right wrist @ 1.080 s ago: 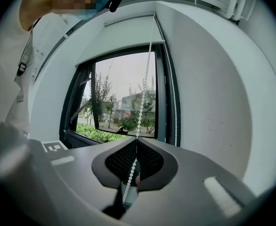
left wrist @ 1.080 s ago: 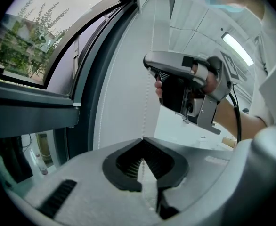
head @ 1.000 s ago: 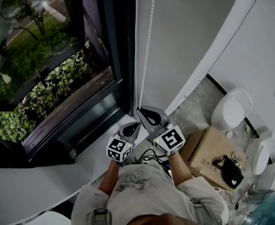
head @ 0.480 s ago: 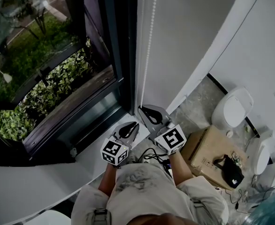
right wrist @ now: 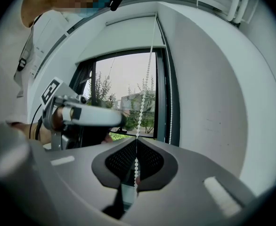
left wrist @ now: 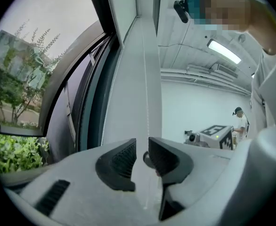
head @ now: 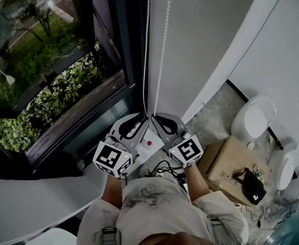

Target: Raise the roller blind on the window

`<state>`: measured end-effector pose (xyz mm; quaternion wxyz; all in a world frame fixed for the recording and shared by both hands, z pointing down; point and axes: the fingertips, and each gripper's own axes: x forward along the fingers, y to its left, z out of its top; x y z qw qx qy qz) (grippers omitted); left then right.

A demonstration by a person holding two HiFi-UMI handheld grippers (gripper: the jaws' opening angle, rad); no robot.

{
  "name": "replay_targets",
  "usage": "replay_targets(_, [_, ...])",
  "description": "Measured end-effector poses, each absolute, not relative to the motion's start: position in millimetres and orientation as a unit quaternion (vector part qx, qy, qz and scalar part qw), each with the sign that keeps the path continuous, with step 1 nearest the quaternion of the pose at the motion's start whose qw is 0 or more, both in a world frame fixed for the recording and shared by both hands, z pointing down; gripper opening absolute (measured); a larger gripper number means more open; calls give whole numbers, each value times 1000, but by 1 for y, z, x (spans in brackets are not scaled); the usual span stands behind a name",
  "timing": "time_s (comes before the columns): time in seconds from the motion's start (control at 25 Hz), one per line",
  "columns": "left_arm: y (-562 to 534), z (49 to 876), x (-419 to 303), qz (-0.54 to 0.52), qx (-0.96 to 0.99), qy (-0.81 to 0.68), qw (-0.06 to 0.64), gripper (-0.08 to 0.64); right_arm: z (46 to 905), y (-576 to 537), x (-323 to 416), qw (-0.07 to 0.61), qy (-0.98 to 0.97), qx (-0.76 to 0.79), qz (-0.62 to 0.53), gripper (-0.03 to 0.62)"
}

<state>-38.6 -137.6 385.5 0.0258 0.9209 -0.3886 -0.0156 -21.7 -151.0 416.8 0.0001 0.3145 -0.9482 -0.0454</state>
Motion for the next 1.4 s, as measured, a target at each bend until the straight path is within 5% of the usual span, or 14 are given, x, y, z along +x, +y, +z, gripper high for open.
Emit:
replay_targets(0.68, [-156, 298, -2, -67, 935, -346, -40, 86, 417, -147, -25, 7, -946, 322, -49, 11])
replay_targets(0.84, [-155, 294, -1, -70, 933, -350, -51, 9, 417, -147, -23, 6, -945, 324, -49, 11])
replay_targets(1.4, [-150, 315, -4, -70, 930, -358, -44, 9, 432, -143, -23, 12, -948, 316, -49, 11])
